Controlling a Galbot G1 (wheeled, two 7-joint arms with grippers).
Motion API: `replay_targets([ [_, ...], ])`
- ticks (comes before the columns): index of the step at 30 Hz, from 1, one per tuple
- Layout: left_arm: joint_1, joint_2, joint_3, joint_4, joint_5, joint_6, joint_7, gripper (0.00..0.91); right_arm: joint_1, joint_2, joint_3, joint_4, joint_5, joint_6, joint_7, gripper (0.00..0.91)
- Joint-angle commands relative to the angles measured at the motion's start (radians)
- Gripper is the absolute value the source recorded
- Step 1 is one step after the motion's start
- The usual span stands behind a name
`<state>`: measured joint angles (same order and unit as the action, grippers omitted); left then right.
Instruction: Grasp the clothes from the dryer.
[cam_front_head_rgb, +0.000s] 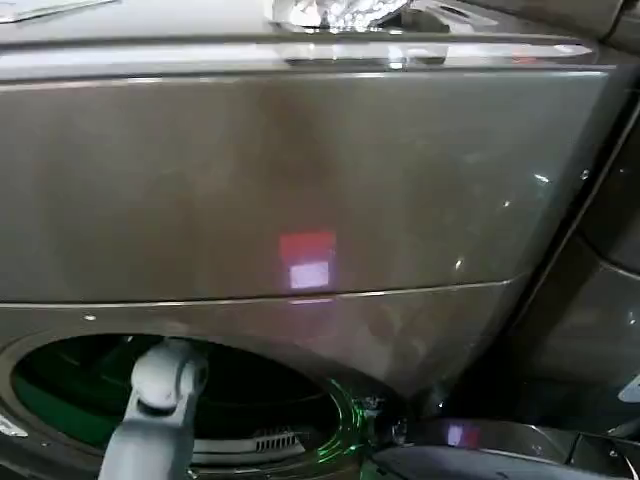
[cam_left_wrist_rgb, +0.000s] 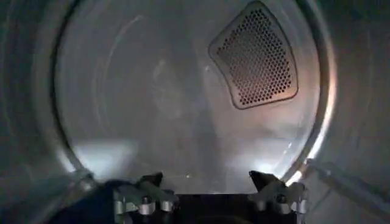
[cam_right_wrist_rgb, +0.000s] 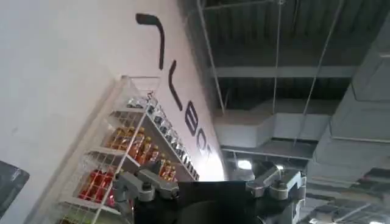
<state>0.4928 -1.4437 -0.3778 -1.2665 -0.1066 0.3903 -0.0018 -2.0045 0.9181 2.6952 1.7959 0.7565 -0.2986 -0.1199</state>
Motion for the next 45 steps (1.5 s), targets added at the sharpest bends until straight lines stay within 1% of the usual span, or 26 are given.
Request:
replay_targets([
  [1, -0.218, -0.027, 0.013, 0.335, 0.033, -0.045, 0.006, 0.907, 0.004, -0.003, -0.001, 0.001, 0.0, 0.0, 0.0, 0.907],
  [8, -0.298, -0.033, 0.026, 0.466, 0.047, -0.05, 0.054, 0.907, 0.014, -0.004, -0.005, -0.001, 0.0, -0.001, -0.001, 0.907],
  [11, -0.331, -0.026, 0.052, 0.502, 0.085, -0.015, 0.143, 0.907, 0.017, -0.002, -0.01, 0.002, -0.001, -0.001, -0.001, 0.907],
  [19, -0.397, -0.007, 0.131, 0.59, 0.17, 0.012, 0.324, 0.907, 0.015, -0.004, -0.007, -0.001, 0.002, -0.001, -0.004, 0.907],
  [23, -0.432, -0.002, 0.169, 0.651, 0.218, 0.001, 0.399, 0.907, 0.011, -0.006, -0.003, -0.001, 0.006, -0.001, -0.006, 0.907],
  [26, -0.456, 0.005, 0.225, 0.693, 0.273, -0.013, 0.461, 0.907, 0.007, -0.005, -0.002, 0.0, 0.008, -0.001, -0.006, 0.907],
  [33, -0.54, 0.001, 0.31, 0.835, 0.389, -0.065, 0.554, 0.907, 0.003, -0.004, 0.002, 0.001, 0.016, -0.002, -0.007, 0.907],
  [37, -0.555, 0.01, 0.391, 0.863, 0.451, -0.128, 0.624, 0.907, 0.006, -0.005, 0.0, 0.004, 0.016, -0.002, -0.007, 0.907],
  [39, -0.568, 0.016, 0.452, 0.873, 0.486, -0.162, 0.656, 0.907, 0.008, -0.003, -0.003, 0.007, 0.016, -0.002, -0.007, 0.907],
  [42, -0.603, 0.011, 0.5, 0.915, 0.559, -0.219, 0.705, 0.907, 0.009, -0.003, -0.005, 0.01, 0.015, -0.002, -0.008, 0.907],
  [45, -0.642, 0.008, 0.542, 0.953, 0.577, -0.255, 0.762, 0.907, 0.012, -0.005, -0.007, 0.01, 0.015, -0.002, -0.009, 0.907],
])
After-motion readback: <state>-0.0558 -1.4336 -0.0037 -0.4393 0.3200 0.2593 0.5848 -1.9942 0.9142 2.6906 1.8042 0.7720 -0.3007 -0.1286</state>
